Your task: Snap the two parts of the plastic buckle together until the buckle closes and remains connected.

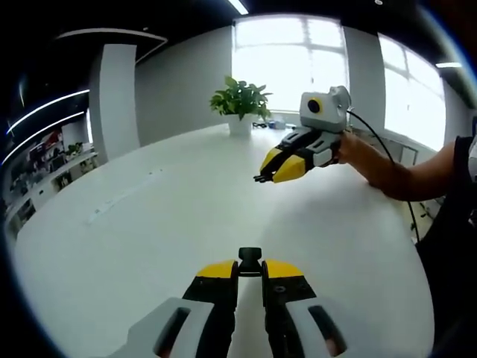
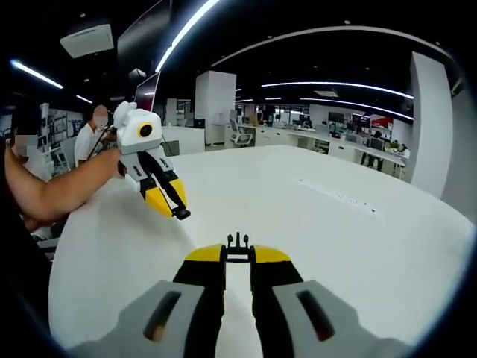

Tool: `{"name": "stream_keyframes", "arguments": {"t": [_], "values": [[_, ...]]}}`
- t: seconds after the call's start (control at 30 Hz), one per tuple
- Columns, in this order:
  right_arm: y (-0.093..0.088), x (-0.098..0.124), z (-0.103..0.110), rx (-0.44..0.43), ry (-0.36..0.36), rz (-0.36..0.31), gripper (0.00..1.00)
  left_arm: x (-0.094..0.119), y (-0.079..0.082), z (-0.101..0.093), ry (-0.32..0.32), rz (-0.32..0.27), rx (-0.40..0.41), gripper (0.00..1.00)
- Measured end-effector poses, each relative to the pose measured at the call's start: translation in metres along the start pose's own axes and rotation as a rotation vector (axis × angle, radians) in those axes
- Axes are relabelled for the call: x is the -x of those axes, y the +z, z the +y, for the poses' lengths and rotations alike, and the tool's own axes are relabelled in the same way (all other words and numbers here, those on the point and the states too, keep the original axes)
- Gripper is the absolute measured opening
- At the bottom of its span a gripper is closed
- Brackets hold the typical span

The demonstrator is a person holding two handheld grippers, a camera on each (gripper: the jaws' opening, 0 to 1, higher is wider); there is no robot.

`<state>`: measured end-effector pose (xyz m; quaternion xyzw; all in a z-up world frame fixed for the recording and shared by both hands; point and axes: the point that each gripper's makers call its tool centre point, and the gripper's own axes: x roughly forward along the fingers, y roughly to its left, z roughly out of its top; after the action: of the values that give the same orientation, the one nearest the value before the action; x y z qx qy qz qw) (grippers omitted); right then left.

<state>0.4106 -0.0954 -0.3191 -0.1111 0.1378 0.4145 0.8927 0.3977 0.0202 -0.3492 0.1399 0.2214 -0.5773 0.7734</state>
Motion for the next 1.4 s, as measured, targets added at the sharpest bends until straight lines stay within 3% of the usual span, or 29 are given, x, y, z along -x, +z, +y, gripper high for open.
{"name": "stream_keyframes", "arguments": {"t": [0.63, 1.13, 1.4], "values": [[-0.009, -0.003, 0.000, 0.020, 0.017, 0.023, 0.10, 0.003, -0.010, 0.001, -0.023, 0.017, -0.002, 0.10], [-0.014, -0.004, 0.000, 0.040, 0.025, 0.038, 0.10, 0.008, -0.007, -0.001, -0.036, -0.011, 0.000, 0.10], [-0.014, -0.005, 0.004, 0.032, 0.050, 0.034, 0.10, 0.007, -0.008, -0.004, -0.046, 0.002, -0.018, 0.11]]}}
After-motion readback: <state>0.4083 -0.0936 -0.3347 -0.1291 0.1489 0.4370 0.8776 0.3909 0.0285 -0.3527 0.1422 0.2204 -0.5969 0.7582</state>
